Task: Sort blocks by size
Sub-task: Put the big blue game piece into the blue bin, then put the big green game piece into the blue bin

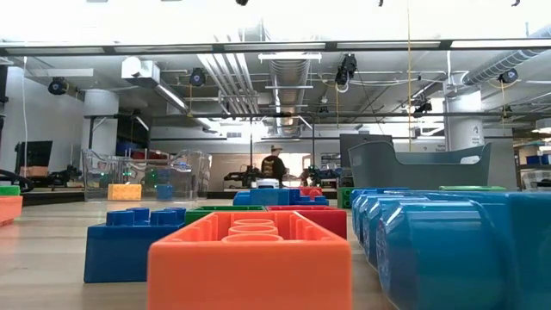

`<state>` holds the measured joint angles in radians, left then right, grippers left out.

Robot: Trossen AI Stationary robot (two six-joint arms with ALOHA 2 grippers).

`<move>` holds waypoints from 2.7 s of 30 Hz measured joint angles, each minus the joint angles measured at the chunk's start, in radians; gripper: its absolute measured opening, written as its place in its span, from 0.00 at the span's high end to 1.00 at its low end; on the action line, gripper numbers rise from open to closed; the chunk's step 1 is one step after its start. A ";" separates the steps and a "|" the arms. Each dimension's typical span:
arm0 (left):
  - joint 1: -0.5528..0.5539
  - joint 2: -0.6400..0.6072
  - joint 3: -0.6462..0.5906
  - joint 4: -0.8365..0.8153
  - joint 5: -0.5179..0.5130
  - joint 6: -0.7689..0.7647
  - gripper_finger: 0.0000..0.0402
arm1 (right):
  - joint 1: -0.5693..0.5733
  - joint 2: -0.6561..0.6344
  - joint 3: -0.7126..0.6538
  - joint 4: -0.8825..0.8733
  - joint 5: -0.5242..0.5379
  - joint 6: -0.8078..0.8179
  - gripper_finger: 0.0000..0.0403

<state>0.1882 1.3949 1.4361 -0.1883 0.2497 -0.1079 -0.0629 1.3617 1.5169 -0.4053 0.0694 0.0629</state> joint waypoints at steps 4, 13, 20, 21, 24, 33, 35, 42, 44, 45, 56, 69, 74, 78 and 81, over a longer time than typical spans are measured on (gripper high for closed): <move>0.000 0.000 0.036 -0.157 -0.111 0.033 0.27 | -0.043 0.000 0.000 -0.125 0.015 0.022 0.34; -0.001 -0.002 0.113 -0.507 -0.539 -0.031 0.27 | -0.237 0.003 -0.015 -0.535 0.587 0.176 0.34; -0.002 -0.003 0.123 -0.640 -0.657 -0.187 0.27 | -0.526 0.048 -0.105 -0.738 0.468 0.470 0.34; -0.001 -0.003 0.122 -0.647 -0.657 -0.203 0.27 | -0.556 0.059 -0.124 -0.737 0.453 0.474 0.34; -0.002 -0.002 0.116 -0.648 -0.654 -0.227 0.27 | -0.621 0.096 -0.159 -0.733 0.385 0.463 0.33; -0.002 -0.002 0.113 -0.651 -0.652 -0.247 0.27 | -0.631 0.127 -0.163 -0.682 0.349 0.452 0.05; -0.002 -0.002 0.113 -0.651 -0.652 -0.250 0.27 | -0.624 0.113 -0.163 -0.661 0.347 0.451 0.07; -0.005 -0.002 0.112 -0.735 -0.614 -0.273 0.26 | -0.578 0.029 -0.163 -0.586 0.280 0.450 0.10; -0.005 -0.002 0.112 -0.769 -0.578 -0.297 0.26 | -0.557 0.006 -0.163 -0.555 0.263 0.450 0.10; -0.005 -0.002 0.112 -0.792 -0.564 -0.317 0.26 | -0.545 -0.004 -0.163 -0.539 0.262 0.451 0.10; -0.021 -0.002 0.068 -1.234 -0.466 -0.727 0.26 | -0.487 -0.018 -0.163 -0.423 0.260 0.439 0.10; -0.099 -0.006 -0.349 -1.252 -0.139 -1.036 0.26 | -0.487 -0.011 -0.163 -0.397 0.236 0.396 0.10; -0.114 -0.006 -0.524 -1.222 -0.099 -1.078 0.26 | -0.487 -0.011 -0.163 -0.396 0.236 0.385 0.10; -0.114 -0.006 -0.625 -1.137 -0.090 -1.082 0.27 | -0.487 -0.011 -0.163 -0.396 0.233 0.382 0.10; -0.118 -0.006 -0.684 -1.062 -0.057 -1.089 0.27 | -0.487 -0.011 -0.163 -0.396 0.226 0.381 0.10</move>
<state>0.0701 1.3888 0.7519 -1.2499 0.1925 -1.1966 -0.5499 1.3506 1.3537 -0.8017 0.2956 0.4443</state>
